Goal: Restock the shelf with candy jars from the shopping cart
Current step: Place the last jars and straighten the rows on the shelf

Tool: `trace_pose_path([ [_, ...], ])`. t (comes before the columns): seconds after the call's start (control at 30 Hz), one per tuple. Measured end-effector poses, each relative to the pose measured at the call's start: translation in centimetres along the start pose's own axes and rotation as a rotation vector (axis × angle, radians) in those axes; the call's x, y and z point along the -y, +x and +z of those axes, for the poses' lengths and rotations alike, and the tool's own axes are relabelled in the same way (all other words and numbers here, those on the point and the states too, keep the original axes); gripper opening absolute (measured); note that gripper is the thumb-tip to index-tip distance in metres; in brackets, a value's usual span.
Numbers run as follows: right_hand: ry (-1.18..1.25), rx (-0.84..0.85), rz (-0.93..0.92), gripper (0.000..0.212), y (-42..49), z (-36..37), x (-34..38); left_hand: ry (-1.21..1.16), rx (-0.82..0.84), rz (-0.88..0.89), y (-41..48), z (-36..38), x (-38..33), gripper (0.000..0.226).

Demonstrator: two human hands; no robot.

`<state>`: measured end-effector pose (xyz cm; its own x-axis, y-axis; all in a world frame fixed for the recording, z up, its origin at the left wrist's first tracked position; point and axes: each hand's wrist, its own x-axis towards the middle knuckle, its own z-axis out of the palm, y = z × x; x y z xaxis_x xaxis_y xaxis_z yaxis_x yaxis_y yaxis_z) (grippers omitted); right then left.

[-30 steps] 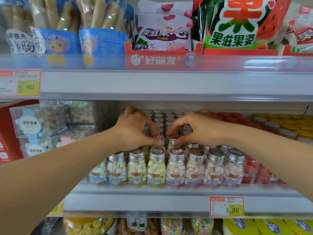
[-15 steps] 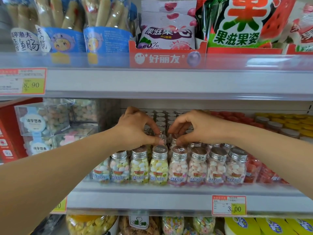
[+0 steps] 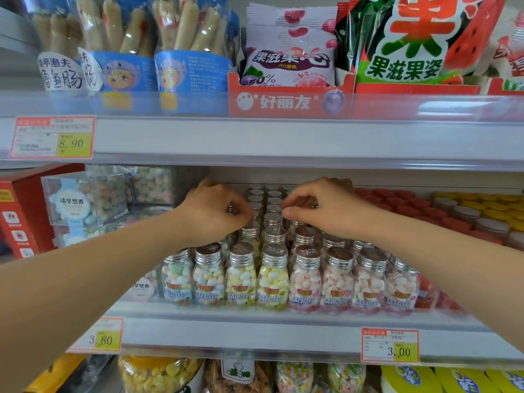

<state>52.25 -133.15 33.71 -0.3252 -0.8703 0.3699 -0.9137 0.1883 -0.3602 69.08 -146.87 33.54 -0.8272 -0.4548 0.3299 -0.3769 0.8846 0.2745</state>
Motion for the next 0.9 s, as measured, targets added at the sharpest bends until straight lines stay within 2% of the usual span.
trace_pose_path([
  [0.07,-0.044,0.000,-0.009,0.023,0.7,0.5,0.4,0.010,-0.001,-0.002,-0.2,-0.1,-0.1,0.007],
  [0.17,-0.112,0.007,-0.018,0.015,1.2,0.8,1.0,0.002,0.010,-0.004,-0.5,-0.3,-0.3,0.020],
  [0.37,-0.042,0.104,-0.019,0.046,0.7,0.7,2.1,0.085,0.039,0.002,-0.5,-0.2,-0.1,0.032],
  [0.57,-0.111,0.120,-0.064,0.044,0.3,0.8,1.9,0.051,0.079,0.031,-0.5,-0.5,0.4,0.033],
  [0.7,-0.150,0.105,-0.075,0.034,0.4,0.8,1.8,0.014,0.110,0.059,-0.7,-0.7,0.9,0.028],
  [0.83,-0.033,0.127,-0.050,0.049,0.5,1.0,1.6,-0.025,0.141,0.038,-1.2,-1.2,0.9,0.035],
  [0.9,0.035,0.042,-0.034,0.044,0.7,1.0,1.3,-0.048,0.104,0.041,-1.3,-1.3,0.9,0.029],
])
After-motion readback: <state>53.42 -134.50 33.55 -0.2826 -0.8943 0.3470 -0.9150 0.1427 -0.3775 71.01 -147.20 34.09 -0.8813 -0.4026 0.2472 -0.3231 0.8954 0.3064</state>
